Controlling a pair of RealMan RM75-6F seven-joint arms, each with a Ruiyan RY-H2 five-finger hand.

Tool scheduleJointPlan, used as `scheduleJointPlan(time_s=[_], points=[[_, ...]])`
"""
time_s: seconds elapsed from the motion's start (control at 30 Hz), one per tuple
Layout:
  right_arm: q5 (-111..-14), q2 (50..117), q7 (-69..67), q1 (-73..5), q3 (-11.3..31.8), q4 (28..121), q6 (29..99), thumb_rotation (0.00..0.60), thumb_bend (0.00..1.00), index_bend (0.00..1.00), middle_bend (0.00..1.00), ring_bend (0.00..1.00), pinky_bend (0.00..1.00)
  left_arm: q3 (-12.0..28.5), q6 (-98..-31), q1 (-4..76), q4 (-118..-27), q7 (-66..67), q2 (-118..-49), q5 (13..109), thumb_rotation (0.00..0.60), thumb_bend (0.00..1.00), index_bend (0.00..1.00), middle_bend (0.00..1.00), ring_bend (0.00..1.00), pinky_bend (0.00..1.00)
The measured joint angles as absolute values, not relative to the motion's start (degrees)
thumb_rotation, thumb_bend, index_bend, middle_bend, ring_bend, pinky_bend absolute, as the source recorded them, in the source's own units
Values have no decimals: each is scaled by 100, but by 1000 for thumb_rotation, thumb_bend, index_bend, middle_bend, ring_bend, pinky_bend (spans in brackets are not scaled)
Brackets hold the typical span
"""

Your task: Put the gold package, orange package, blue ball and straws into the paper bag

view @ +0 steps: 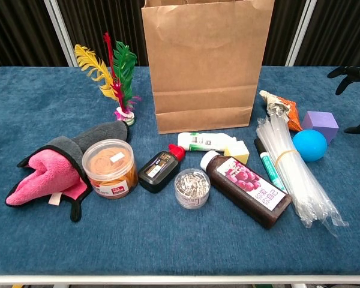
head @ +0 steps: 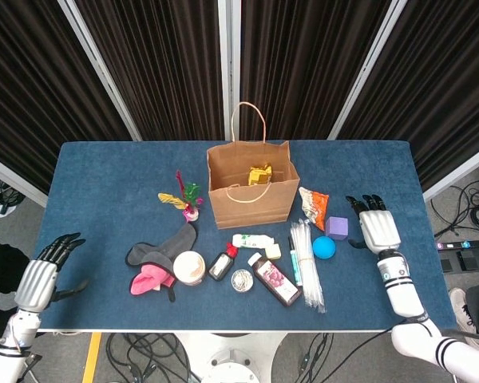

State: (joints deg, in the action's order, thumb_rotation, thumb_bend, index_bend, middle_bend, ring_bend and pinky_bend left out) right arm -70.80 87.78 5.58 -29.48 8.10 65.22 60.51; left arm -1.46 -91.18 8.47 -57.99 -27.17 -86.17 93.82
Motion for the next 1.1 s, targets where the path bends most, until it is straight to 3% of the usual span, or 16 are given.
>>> scheduleJointPlan(time_s=[0.5,0.63,0.9,1.1], points=[[-6925,9190,642,-3160,902,6076,5553,600,4,157,320,167,140,-167,-9105,829,-5679,-2755,-8653,9373,600,236,242,232,151,240],[-6941,9271,662,-3235,909,5956,5442,600,26,199,347,199,167,-175,-9096,823,-5675,-2757,-8654,9369,600,237,241,232,151,240],[-6925,9390,738,-3222,974,5851,5579,600,163,373,468,324,284,-243,-9042,824,-5663,-2774,-8697,9413,600,238,242,232,151,240],[-6989,9203,720,-3163,1014,6052,5761,600,181,385,477,332,295,-230,-9066,840,-5685,-2788,-8700,9429,600,238,241,232,151,240]])
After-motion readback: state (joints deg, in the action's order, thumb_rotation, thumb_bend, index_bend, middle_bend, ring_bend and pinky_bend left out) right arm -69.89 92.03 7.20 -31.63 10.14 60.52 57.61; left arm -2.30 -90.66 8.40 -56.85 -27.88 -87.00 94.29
